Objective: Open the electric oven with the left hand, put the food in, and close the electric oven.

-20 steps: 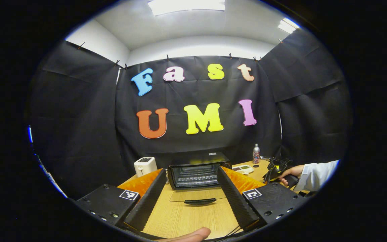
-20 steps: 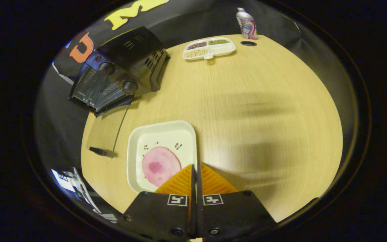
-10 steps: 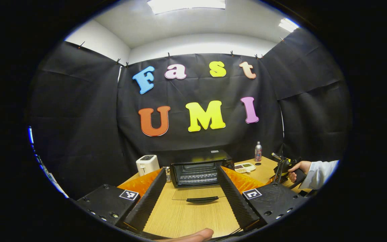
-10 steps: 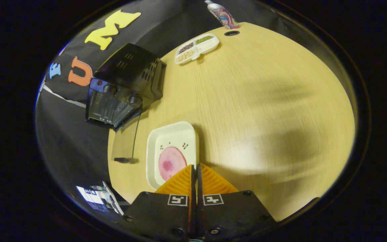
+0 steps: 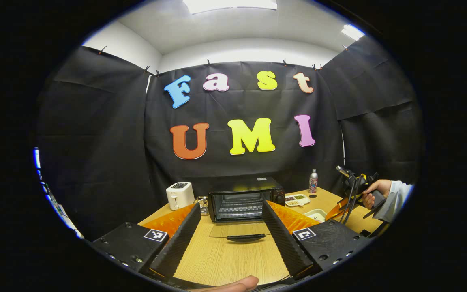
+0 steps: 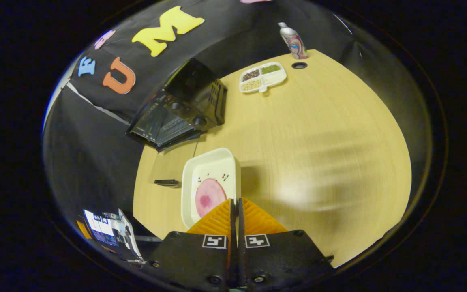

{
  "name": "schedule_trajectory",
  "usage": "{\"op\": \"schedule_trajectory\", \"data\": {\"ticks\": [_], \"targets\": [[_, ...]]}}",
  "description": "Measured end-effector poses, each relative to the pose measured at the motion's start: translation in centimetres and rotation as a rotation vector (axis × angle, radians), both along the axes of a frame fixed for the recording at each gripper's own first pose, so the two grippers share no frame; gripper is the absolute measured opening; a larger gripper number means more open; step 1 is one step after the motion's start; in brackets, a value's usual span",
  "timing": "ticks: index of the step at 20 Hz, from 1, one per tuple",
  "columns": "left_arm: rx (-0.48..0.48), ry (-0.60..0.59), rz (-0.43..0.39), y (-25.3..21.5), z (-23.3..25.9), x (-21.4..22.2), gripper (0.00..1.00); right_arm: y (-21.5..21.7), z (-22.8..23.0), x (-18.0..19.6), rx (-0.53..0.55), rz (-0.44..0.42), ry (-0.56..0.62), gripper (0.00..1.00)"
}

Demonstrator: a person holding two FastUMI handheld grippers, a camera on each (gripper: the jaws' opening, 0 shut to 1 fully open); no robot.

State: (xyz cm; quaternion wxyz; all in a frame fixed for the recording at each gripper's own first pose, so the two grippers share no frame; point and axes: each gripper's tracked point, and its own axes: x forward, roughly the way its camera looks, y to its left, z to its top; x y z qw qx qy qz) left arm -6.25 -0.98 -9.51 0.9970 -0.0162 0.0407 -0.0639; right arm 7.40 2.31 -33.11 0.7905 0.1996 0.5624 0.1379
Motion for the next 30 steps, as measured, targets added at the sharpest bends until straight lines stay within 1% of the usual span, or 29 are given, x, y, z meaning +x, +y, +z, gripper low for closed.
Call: {"op": "schedule_trajectory", "data": {"ticks": [3, 4, 7, 8, 9, 10, 11, 14, 15, 16, 19, 20, 21, 22, 23, 24, 25, 27, 28, 30], "targets": [[-0.001, 0.011, 0.012, 0.8, -0.7, 0.0, 0.96, 2.9, 2.2, -1.4, 0.02, 0.055, -0.018, 0.04], [-0.002, 0.013, 0.014, 1.0, -0.9, 0.1, 0.96, 4.2, 2.7, -1.7, 0.035, 0.073, -0.023, 0.0], [-0.004, 0.022, 0.041, 2.4, -1.6, 0.2, 0.96, 7.8, 3.5, -1.9, 0.054, 0.116, -0.04, 0.01], [-0.003, 0.026, 0.053, 3.0, -1.9, 0.2, 0.96, 8.8, 3.4, -1.8, 0.051, 0.123, -0.042, 0.04], [0.001, 0.022, 0.063, 3.6, -2.0, 0.2, 0.96, 9.9, 3.2, -1.6, 0.048, 0.128, -0.049, 0.0], [0.007, 0.015, 0.074, 4.1, -2.1, 0.2, 0.96, 10.8, 2.8, -1.2, 0.042, 0.125, -0.052, 0.04], [0.013, 0.006, 0.084, 4.8, -2.1, 0.1, 0.96, 11.8, 2.4, -0.9, 0.043, 0.114, -0.055, 0.04], [0.019, -0.012, 0.117, 6.3, -2.2, 0.2, 0.96, 14.9, 1.1, 0.6, 0.069, 0.068, -0.063, 0.04], [0.016, -0.018, 0.124, 6.9, -2.2, 0.2, 0.96, 16.0, 0.7, 1.2, 0.083, 0.051, -0.061, 0.0], [0.011, -0.024, 0.129, 7.2, -2.2, 0.1, 0.96, 16.9, 0.3, 1.8, 0.098, 0.032, -0.059, 0.03], [0.005, -0.038, 0.14, 8.3, -2.1, 0.3, 0.96, 19.6, -0.4, 3.7, 0.149, -0.031, -0.06, 0.04], [0.005, -0.04, 0.145, 8.7, -2.2, 0.5, 0.96, 20.4, -0.7, 4.5, 0.162, -0.057, -0.061, 0.04], [0.006, -0.043, 0.148, 9.0, -2.2, 0.5, 0.96, 21.0, -0.9, 5.4, 0.172, -0.091, -0.069, 0.01], [0.009, -0.044, 0.149, 9.2, -2.2, 0.5, 0.96, 21.7, -1.1, 6.3, 0.182, -0.124, -0.082, 0.0], [0.011, -0.045, 0.154, 9.5, -2.5, 0.7, 0.96, 22.3, -1.2, 7.1, 0.191, -0.153, -0.095, 0.0], [0.01, -0.042, 0.161, 9.9, -2.8, 1.0, 0.96, 23.0, -1.3, 7.8, 0.199, -0.184, -0.104, 0.04], [0.01, -0.04, 0.166, 10.2, -3.0, 1.1, 0.96, 23.8, -1.5, 8.5, 0.209, -0.214, -0.104, 0.01], [0.016, -0.039, 0.18, 11.0, -3.6, 1.4, 0.96, 24.9, -2.1, 9.9, 0.226, -0.272, -0.108, 0.0], [0.019, -0.035, 0.186, 11.3, -3.9, 1.5, 0.96, 25.3, -2.6, 10.9, 0.23, -0.302, -0.116, 0.04], [0.028, -0.02, 0.19, 11.8, -4.3, 2.0, 0.96, 25.2, -3.4, 12.9, 0.22, -0.39, -0.152, 0.04]]}}
